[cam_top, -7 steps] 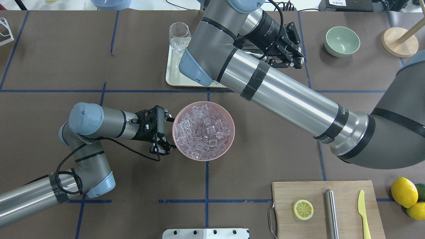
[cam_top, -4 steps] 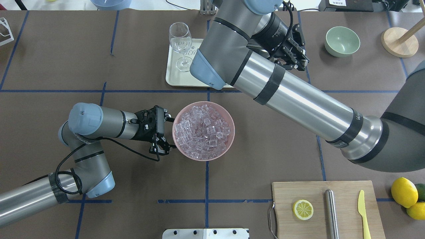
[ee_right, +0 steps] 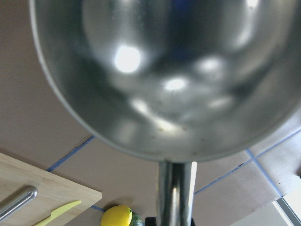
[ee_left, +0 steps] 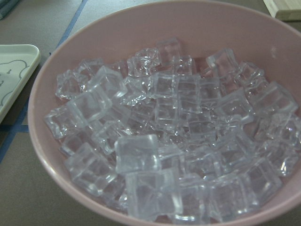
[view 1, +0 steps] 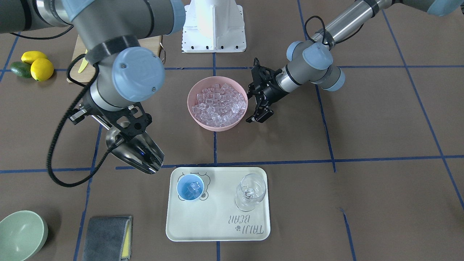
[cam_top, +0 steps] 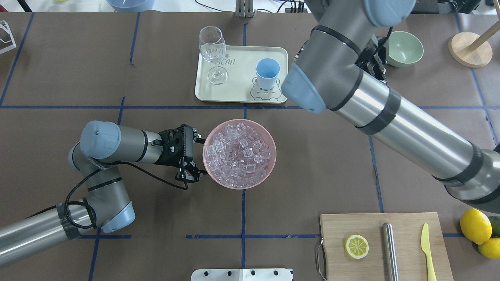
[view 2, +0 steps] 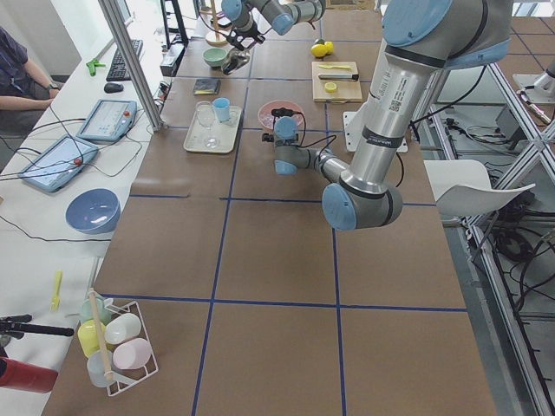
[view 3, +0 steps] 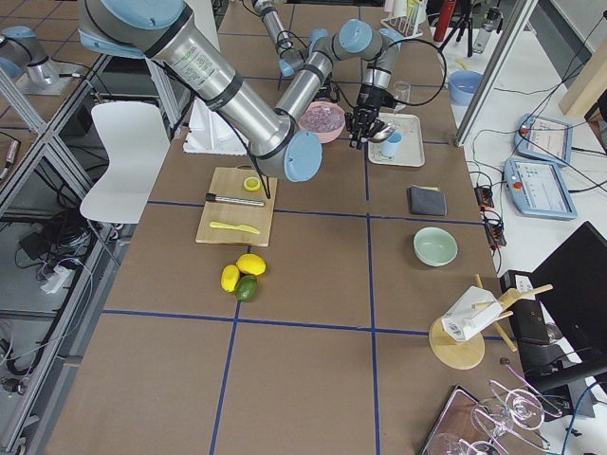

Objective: Put ice in cup with scoop
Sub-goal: 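Carry the empty scoop back toward its spot beside the bowl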

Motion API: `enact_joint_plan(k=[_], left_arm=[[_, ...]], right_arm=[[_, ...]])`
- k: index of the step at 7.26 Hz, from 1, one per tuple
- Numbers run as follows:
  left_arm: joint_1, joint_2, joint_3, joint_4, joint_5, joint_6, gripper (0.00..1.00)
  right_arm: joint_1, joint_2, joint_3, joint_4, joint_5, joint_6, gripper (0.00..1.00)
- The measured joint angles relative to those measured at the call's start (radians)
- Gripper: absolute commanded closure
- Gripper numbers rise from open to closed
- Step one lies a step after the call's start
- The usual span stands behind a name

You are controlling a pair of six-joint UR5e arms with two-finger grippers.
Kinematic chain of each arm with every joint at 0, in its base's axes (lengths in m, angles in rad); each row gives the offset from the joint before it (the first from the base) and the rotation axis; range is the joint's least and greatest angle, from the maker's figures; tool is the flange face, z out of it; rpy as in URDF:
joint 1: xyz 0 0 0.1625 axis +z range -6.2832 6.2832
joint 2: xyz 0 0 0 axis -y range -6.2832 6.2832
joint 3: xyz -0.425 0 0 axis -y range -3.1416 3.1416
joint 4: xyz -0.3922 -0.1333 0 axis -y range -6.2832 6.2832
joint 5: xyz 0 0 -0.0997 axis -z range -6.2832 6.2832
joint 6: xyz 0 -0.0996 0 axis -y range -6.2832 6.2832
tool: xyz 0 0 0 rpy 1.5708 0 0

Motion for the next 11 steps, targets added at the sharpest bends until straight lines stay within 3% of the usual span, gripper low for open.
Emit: enact_joint_plan(k=[3,6,9,11], left_arm=[[0.001,-0.001,-0.002,0.0,0.0,-0.001,0.0],[0.001,-0.003,-0.003,0.0,0.0,-0.001,0.0],[0.001,-0.004,-0.004,0.0,0.0,-0.002,0.0],[0.002,-0.004,-0.006,0.0,0.001,-0.008,0.0]], right_arm=[[0.031,-0.205,0.142,0.106,0.098,0.124,1.0],[0.033,-0.329,0.24,0.117,0.225,0.431,1.0],[0.039,-0.452,0.328,0.117,0.485,0.687,1.0],[0.039,-0.496,0.345,0.124,0.567,0.791,1.0]])
